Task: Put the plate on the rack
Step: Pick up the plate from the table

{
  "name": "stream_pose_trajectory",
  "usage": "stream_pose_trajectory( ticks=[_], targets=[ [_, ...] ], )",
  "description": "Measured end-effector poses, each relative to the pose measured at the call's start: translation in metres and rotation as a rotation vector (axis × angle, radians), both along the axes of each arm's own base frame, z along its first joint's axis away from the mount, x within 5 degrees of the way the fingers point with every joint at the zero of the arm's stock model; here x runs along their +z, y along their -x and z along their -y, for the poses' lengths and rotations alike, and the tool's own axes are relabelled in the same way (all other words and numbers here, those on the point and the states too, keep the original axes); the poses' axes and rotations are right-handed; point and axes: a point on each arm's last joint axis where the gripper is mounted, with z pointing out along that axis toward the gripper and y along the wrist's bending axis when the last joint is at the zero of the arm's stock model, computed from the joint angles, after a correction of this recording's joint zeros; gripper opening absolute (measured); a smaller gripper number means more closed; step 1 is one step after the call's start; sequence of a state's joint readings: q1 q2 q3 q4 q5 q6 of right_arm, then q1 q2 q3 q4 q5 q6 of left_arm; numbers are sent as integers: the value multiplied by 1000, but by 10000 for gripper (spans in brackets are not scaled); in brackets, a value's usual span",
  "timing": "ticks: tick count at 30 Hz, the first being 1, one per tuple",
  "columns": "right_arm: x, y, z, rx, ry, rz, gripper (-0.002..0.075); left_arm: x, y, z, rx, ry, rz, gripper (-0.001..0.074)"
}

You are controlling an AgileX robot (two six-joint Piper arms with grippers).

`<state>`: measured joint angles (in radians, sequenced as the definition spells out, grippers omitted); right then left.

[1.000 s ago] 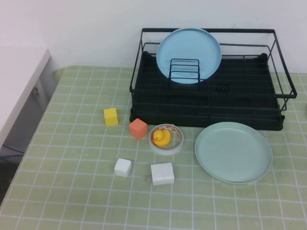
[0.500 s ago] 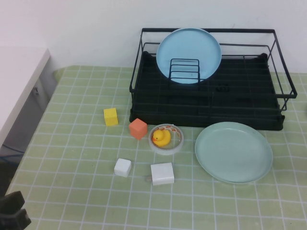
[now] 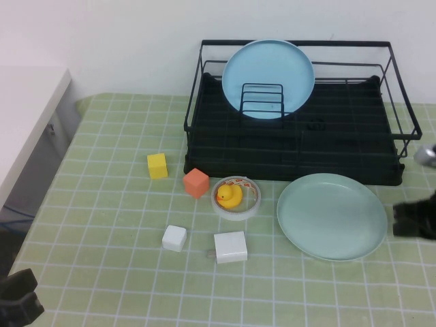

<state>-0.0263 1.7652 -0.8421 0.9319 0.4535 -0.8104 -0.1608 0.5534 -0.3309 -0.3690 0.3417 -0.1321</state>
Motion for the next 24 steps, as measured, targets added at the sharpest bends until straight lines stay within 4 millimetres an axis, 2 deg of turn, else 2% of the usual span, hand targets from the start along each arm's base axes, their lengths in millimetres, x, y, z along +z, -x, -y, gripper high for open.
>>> stream_pose_trajectory(
  ticks=[4, 9, 12, 19, 24],
  targets=[
    [-5, -24, -2, 13, -28, -6, 44, 0, 0, 0, 2, 12, -2, -1],
    [-18, -45, -4, 20, -65, -64, 237, 0, 0, 0, 2, 15, -2, -1],
    [-23, -54, -2, 14, -46, -73, 300, 0, 0, 0, 2, 16, -3, -1],
    [-38, -65, 1, -28, -17, -124, 325, 0, 0, 1, 2, 17, -3, -1],
    [-56, -66, 2, -37, -13, -167, 321, 0, 0, 1, 1, 17, -6, -1]
  ],
)
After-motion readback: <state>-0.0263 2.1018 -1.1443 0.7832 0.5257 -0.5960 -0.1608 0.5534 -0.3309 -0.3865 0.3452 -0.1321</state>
